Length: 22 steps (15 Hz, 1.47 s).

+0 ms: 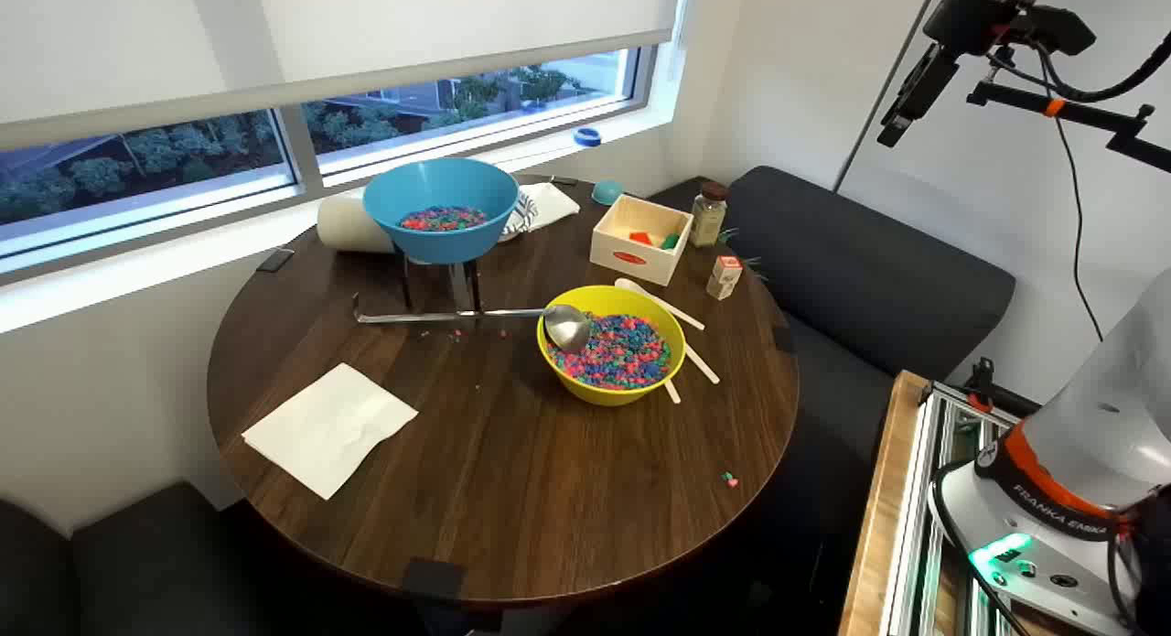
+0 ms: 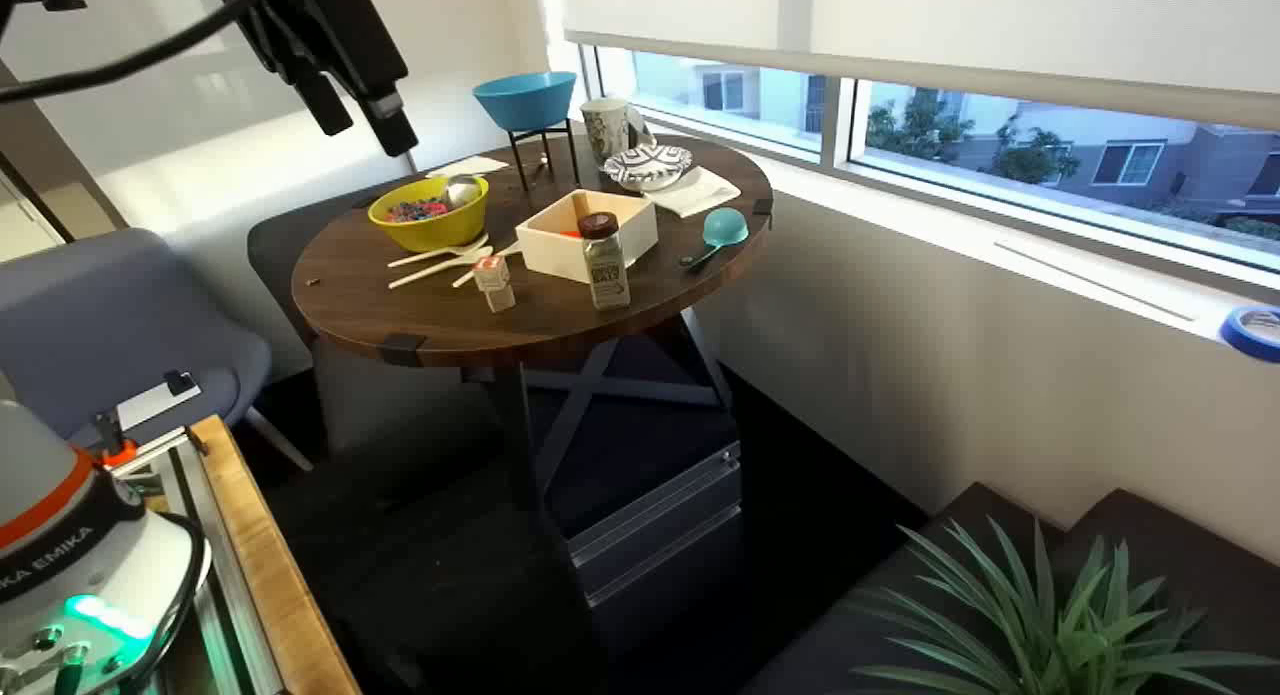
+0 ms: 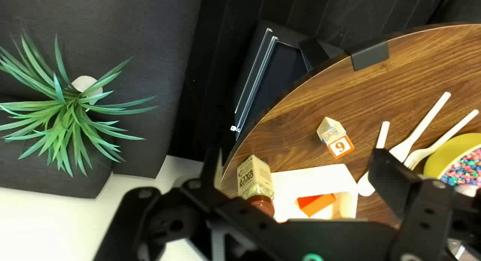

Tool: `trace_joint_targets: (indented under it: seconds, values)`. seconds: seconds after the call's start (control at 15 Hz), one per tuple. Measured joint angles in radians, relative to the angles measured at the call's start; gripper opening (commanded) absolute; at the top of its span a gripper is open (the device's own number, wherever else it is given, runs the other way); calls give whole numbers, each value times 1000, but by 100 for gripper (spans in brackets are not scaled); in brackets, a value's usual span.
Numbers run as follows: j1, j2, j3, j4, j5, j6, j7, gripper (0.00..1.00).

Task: Slide the yellow bowl forward on the table

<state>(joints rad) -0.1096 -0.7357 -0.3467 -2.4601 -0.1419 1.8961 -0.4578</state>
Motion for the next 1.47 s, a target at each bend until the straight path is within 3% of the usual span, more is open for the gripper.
trace_joint_targets:
  seconds: [1.27,1.47]
  values:
    - [0,0,0,0,0,0,0,100]
    - [12,10,39,-1,1,0,10,100]
